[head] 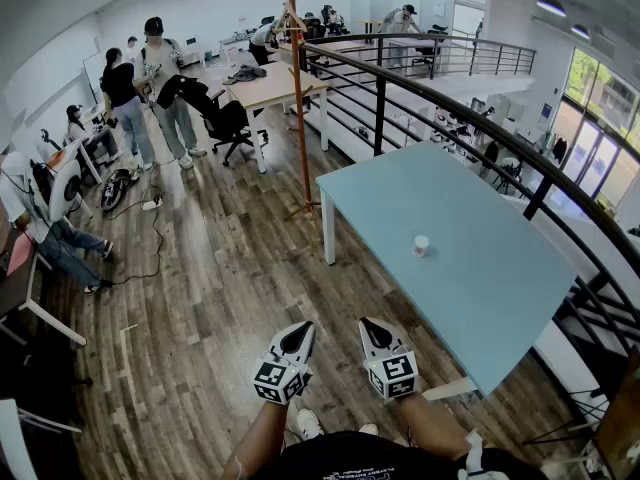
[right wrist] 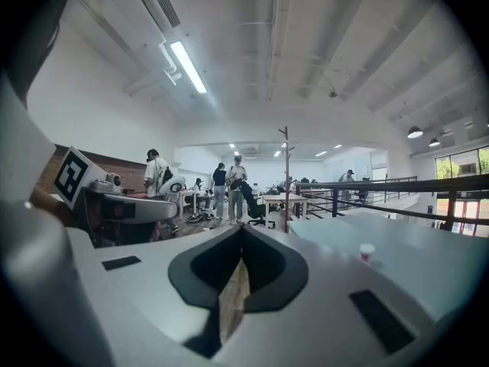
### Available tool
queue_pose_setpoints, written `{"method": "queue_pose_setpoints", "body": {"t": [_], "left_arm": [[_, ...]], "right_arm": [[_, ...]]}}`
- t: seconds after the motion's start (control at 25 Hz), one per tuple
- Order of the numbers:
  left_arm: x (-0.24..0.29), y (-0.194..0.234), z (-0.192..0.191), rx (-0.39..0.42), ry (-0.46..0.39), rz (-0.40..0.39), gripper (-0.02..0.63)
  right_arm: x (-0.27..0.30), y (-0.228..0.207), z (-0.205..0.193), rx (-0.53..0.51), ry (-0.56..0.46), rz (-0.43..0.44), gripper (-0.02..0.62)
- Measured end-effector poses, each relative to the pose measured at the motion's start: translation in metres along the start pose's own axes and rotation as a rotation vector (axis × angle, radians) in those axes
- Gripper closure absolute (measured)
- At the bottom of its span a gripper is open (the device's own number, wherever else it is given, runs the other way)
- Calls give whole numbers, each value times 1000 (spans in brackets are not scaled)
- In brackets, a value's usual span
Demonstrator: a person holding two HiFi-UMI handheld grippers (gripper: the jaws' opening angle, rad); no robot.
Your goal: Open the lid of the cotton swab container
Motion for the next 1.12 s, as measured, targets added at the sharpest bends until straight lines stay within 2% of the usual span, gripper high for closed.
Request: {"method": "queue_pose_setpoints", "body": {"t": [0.16, 0.64, 1.12], "left_arm": [[-5, -4, -1, -2, 1, -6, 594], [-9, 4, 7, 24, 4, -33, 594], [-27, 54, 12, 41, -3, -43, 594]], "right_arm": [[-7, 1, 1, -1, -17, -17, 577], [5, 18, 11, 30, -33, 8, 576], [45, 61, 19, 34, -28, 33, 576]]}}
Point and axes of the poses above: the fingertips, and each gripper's own axes: x forward along the fingers, y to its left, z out of its top, the point moved 6 cm from there along -x, backward along the fingers, and after that the axes turned 14 degrees about -z, right-handed, at the moved point
